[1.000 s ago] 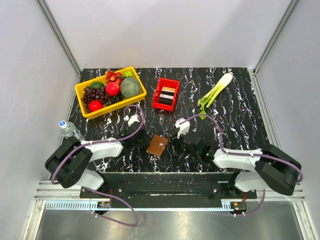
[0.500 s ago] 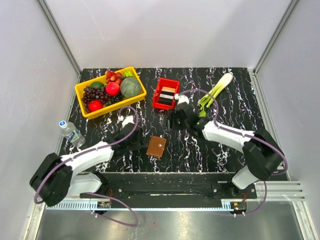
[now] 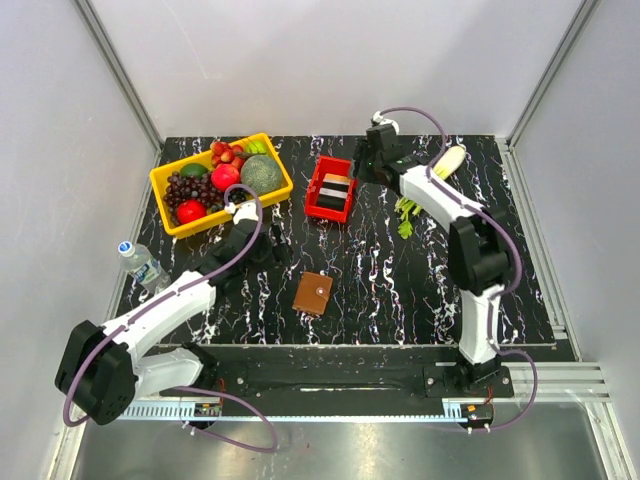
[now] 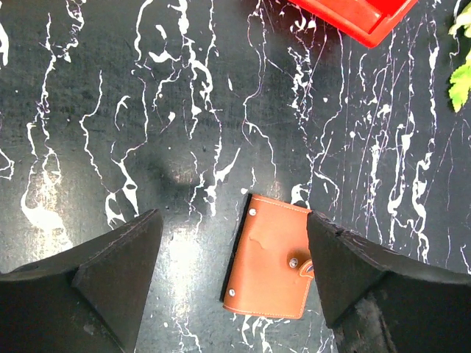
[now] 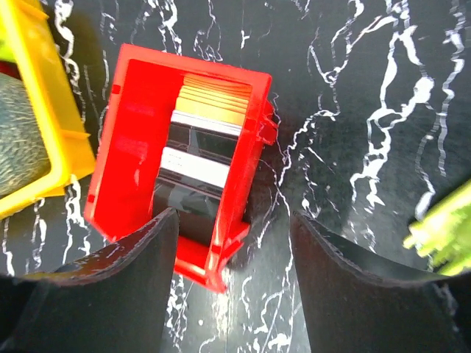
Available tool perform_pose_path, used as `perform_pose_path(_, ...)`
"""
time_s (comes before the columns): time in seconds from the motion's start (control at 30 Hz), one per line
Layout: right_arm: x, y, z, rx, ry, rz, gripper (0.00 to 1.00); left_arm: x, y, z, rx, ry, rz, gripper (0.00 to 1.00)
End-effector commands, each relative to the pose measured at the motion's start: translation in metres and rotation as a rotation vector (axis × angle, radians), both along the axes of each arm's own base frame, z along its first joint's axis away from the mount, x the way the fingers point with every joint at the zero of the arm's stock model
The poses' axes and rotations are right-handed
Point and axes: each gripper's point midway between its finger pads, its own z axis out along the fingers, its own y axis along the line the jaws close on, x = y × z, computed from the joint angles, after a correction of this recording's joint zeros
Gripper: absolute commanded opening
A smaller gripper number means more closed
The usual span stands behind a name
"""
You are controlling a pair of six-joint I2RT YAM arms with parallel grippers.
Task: Put the credit cards into the card holder
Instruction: Move the storage box to the center of the board.
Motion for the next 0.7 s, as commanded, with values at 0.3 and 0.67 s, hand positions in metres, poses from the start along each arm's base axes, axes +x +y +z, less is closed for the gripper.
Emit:
perform_pose_path(0.3,0.042,0.003,-0.071,-0.102,0.138,-0.063,0.46,-0.009,-0.004,0.005,-0.065,-0.017,-0.029,0.89)
perform_pose_path(0.67,-0.018,-0.023,-0.069,-0.02,0.144,-0.161,0.11,-0.005,-0.012,0.001,-0.068,-0.001,-0.057,0.93)
